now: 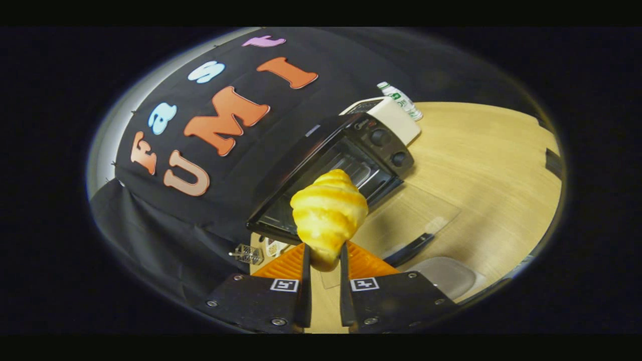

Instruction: Open the toaster oven, put the food inside, and close the toaster oven door.

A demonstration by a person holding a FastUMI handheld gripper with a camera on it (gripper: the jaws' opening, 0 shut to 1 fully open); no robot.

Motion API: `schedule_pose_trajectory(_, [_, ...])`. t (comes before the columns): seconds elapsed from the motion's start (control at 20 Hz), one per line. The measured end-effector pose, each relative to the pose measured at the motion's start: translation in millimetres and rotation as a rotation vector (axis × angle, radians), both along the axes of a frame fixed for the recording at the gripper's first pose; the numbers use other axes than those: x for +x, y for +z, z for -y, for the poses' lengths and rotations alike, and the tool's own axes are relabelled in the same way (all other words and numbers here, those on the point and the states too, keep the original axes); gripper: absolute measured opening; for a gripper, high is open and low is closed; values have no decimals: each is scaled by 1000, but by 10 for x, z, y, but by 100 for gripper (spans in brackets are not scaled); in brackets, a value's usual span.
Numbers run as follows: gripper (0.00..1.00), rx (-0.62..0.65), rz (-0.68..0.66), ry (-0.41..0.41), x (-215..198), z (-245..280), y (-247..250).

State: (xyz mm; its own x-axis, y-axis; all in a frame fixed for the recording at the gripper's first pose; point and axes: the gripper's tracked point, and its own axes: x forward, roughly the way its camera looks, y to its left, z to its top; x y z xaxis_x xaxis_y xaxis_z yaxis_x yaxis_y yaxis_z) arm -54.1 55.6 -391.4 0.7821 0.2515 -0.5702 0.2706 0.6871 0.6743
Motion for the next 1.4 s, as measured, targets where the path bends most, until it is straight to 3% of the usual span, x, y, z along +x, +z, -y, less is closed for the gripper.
schedule_pose_trajectory(0.35, [23,158,-12,21,515,-385,-276])
schedule_pose_trajectory(1.0, [23,249,2,-12,1324,-540,-549])
schedule_pose_trajectory(1.15, [39,270,-6,-22,1391,-562,-621])
schedule_pose_trajectory(1.4, [58,232,26,-38,1376,-473,-554])
